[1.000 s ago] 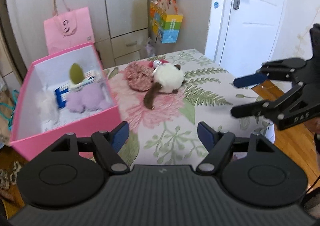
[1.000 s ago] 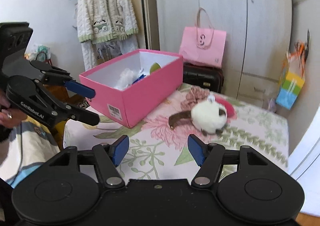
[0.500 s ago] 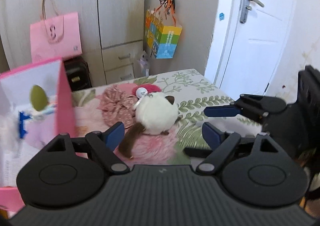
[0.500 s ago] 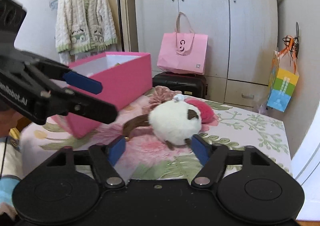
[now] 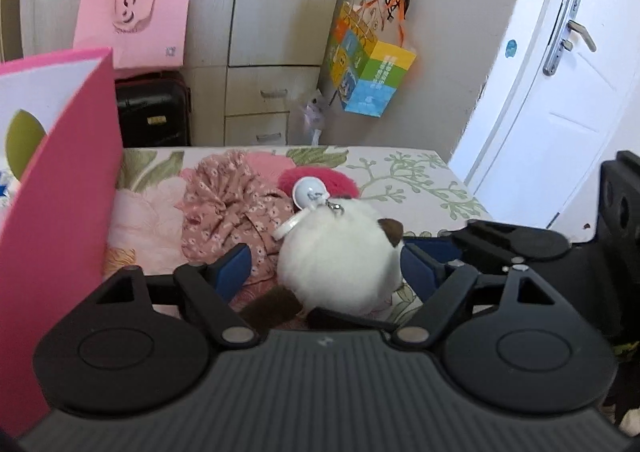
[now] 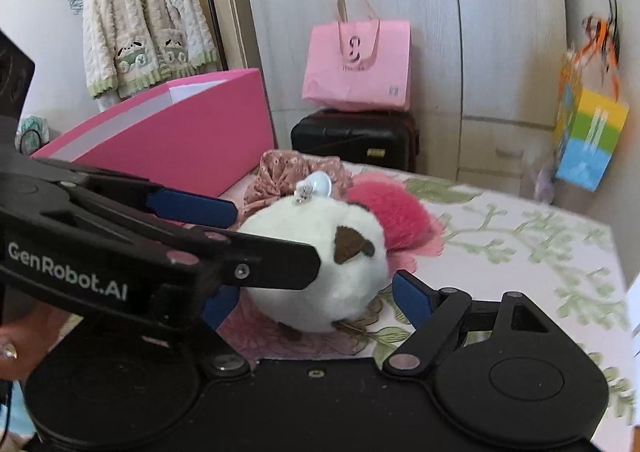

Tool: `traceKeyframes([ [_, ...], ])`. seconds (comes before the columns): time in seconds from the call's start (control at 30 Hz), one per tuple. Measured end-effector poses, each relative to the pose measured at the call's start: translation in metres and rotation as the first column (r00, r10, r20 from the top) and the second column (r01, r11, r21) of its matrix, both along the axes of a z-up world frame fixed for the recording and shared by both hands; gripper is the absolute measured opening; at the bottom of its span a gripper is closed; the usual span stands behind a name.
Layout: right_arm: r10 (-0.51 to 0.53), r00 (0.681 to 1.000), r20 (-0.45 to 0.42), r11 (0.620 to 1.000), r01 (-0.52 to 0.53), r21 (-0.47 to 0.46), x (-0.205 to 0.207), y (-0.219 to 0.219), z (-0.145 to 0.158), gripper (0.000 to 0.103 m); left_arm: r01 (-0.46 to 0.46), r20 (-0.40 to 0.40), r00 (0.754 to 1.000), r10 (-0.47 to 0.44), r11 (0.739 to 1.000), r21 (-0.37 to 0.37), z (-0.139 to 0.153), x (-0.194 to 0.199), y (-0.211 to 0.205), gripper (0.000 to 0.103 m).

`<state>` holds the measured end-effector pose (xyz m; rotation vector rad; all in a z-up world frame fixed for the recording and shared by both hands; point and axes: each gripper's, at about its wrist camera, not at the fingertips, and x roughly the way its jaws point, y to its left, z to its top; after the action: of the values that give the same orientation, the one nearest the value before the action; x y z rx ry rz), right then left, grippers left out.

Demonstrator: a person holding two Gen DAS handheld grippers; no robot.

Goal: Organize soft objects
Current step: 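Close both tools on the white plush toy from either side, then lift the white plush toy with both tools and carry it toward the shoebox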

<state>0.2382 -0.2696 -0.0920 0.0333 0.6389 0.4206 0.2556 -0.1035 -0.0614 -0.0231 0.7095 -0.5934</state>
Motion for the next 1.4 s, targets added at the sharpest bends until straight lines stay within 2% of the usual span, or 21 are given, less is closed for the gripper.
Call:
traceKeyframes([
  [0.07, 0.011, 1.0, -0.019, 1.0, -0.011, 0.027, 0.002, 0.001, -0.005, 0.086, 0.019, -0.007, 1.0, -0.019, 1.0, -0.016, -0.003, -0.001, -0.001, 0.063],
  [0.13, 0.01, 0.999, -0.036, 0.998, -0.008, 0.063, 0.002, 0.001, -0.009, 0.086, 0.03, -0.01, 0.999, -0.031, 0.998, -0.051, -0.006, -0.005, 0.0, 0.061],
  [0.2, -0.014, 0.999, -0.029, 0.999, 0.015, 0.05, -0.002, 0.004, -0.01, 0.082, 0.03, 0.022, 0.999, -0.029, 0.999, -0.028, -0.006, -0.013, -0.001, 0.059],
  [0.23, -0.023, 1.0, -0.018, 0.999, 0.023, 0.036, -0.006, 0.006, -0.01, 0.075, 0.029, 0.03, 0.999, -0.028, 0.999, -0.025, -0.006, -0.017, 0.0, 0.058],
  [0.4, -0.093, 0.996, -0.005, 0.994, 0.093, 0.055, -0.031, 0.012, -0.011, 0.073, 0.007, 0.017, 1.0, -0.006, 0.998, -0.058, -0.007, -0.037, 0.006, 0.058],
  [0.53, -0.149, 0.987, 0.063, 0.989, 0.149, 0.007, -0.062, 0.029, -0.009, 0.073, 0.036, 0.059, 0.998, -0.033, 0.999, -0.04, -0.004, -0.062, 0.01, 0.058],
  [0.6, -0.158, 0.985, 0.064, 0.987, 0.156, 0.026, -0.073, 0.03, -0.007, 0.073, 0.033, 0.072, 0.997, -0.032, 0.999, -0.021, -0.001, -0.073, 0.011, 0.058],
  [0.67, -0.151, 0.987, 0.052, 0.988, 0.149, 0.05, -0.079, 0.031, -0.006, 0.073, 0.021, 0.08, 0.997, -0.021, 1.0, -0.001, 0.0, -0.084, 0.012, 0.058],
  [0.8, -0.139, 0.989, 0.057, 0.99, 0.138, 0.03, -0.091, 0.041, -0.004, 0.073, 0.003, 0.103, 0.995, -0.004, 1.0, 0.013, 0.001, -0.103, 0.019, 0.058],
  [1.03, -0.129, 0.991, 0.032, 0.991, 0.127, 0.047, -0.121, 0.056, -0.005, 0.073, 0.047, 0.051, 0.998, -0.048, 0.999, 0.017, 0.004, -0.126, 0.045, 0.058],
  [1.13, -0.12, 0.993, 0.008, 0.989, 0.119, 0.086, -0.135, 0.064, -0.003, 0.073, 0.048, 0.053, 0.997, -0.048, 0.999, 0.003, 0.009, -0.14, 0.064, 0.058],
  [1.3, -0.083, 0.995, 0.055, 0.996, 0.08, 0.043, -0.155, 0.098, 0.022, 0.073, 0.014, 0.095, 0.995, -0.013, 1.0, -0.012, 0.034, -0.164, 0.095, 0.057],
  [1.4, -0.057, 0.997, 0.048, 0.998, 0.055, 0.044, -0.159, 0.114, 0.042, 0.073, -0.008, 0.082, 0.997, 0.01, 1.0, -0.023, 0.05, -0.168, 0.114, 0.057],
])
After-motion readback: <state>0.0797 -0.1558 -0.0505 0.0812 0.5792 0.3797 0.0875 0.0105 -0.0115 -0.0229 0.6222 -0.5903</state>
